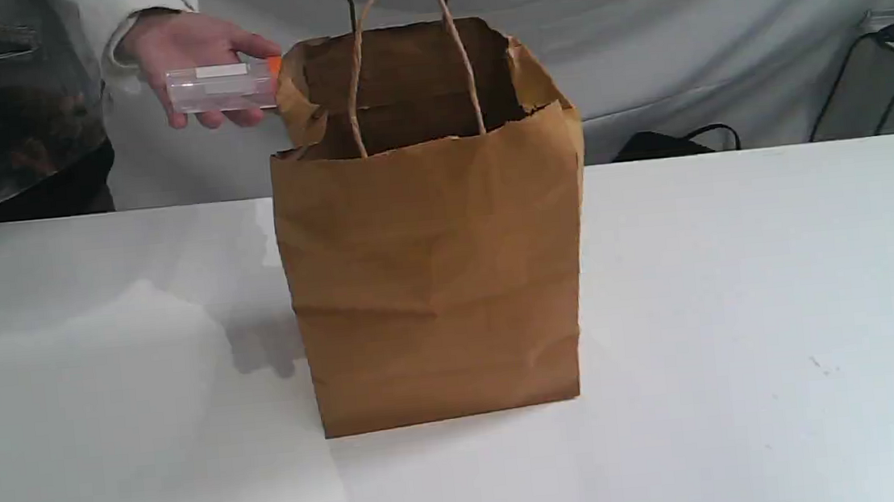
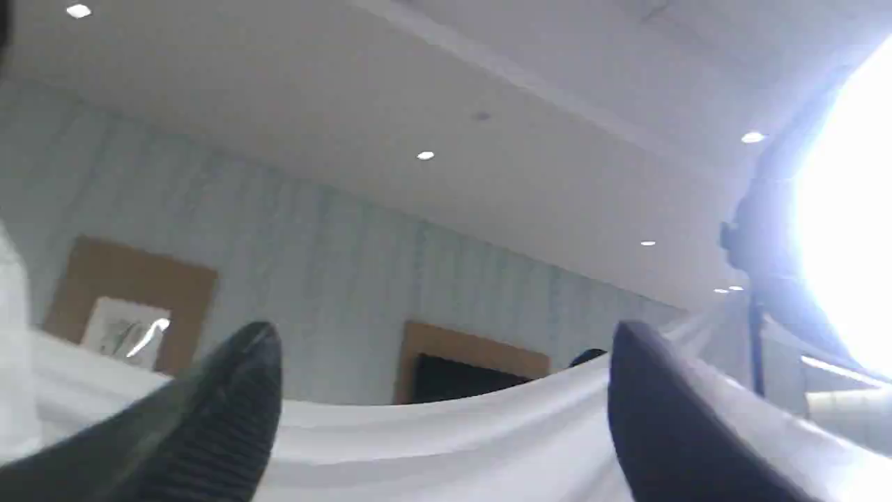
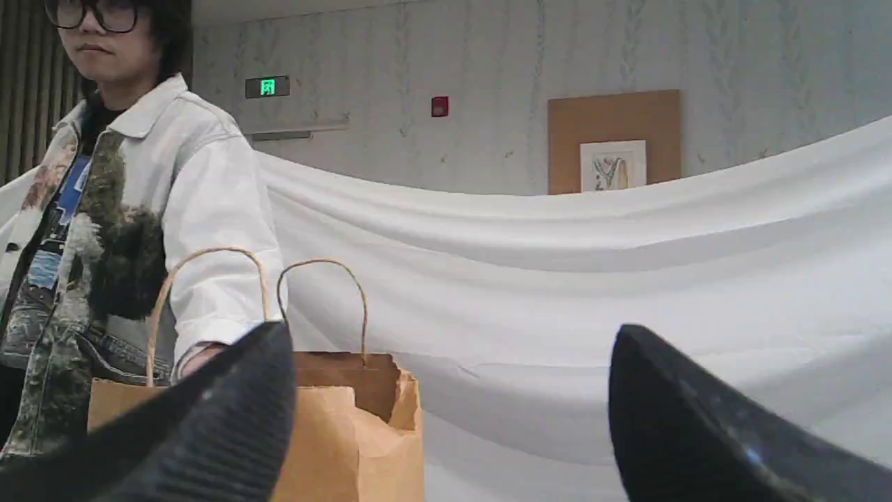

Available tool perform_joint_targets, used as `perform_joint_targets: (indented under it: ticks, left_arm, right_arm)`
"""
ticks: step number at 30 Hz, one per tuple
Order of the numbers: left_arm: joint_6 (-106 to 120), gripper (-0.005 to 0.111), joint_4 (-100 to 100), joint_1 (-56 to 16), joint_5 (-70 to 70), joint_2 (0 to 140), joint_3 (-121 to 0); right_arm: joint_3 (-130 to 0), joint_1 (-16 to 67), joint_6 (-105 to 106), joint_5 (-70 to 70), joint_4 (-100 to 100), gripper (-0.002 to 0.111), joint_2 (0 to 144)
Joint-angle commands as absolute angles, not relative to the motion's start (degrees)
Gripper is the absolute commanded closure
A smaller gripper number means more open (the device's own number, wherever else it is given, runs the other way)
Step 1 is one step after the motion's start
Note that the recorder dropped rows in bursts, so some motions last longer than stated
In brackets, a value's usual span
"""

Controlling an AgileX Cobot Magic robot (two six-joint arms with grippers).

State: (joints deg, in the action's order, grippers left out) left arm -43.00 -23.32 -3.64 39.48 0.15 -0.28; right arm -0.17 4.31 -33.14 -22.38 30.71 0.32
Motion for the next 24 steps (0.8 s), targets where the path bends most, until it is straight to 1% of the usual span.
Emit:
perform_joint_targets:
  ticks: [1, 4, 9, 11, 15, 21, 24]
  left_arm:
    - [-45.0, 0.038, -30.6, -4.0, 43.3, 1.9, -3.0]
    - [-46.7, 0.038, -37.8, -4.0, 44.4, 5.6, -7.3]
    - [-48.8, 0.038, -53.9, -4.0, 56.2, 15.0, -15.5]
    - [-48.2, 0.038, -55.0, -4.0, 57.9, 19.0, -18.7]
    - [-47.7, 0.038, -55.0, -4.0, 58.2, 28.1, -25.5]
    - [-46.9, 0.038, -61.4, -4.0, 58.7, 41.4, -34.9]
    - [-40.1, 0.038, -65.6, -4.0, 58.7, 46.4, -38.5]
  right_arm:
    - [0.0, 4.0, -33.4, -21.8, 31.0, 0.045, 0.0]
    - [0.0, 4.0, -33.4, -21.8, 31.0, 0.045, 0.0]
    - [0.0, 4.0, -33.4, -21.8, 31.0, 0.045, 0.0]
    - [0.0, 4.0, -33.4, -21.8, 31.0, 0.045, 0.0]
    - [0.0, 4.0, -33.4, -21.8, 31.0, 0.045, 0.0]
    - [0.0, 4.0, -33.4, -21.3, 31.0, 0.045, 0.0]
    - [0.0, 4.0, -33.4, -20.7, 31.0, 0.045, 0.0]
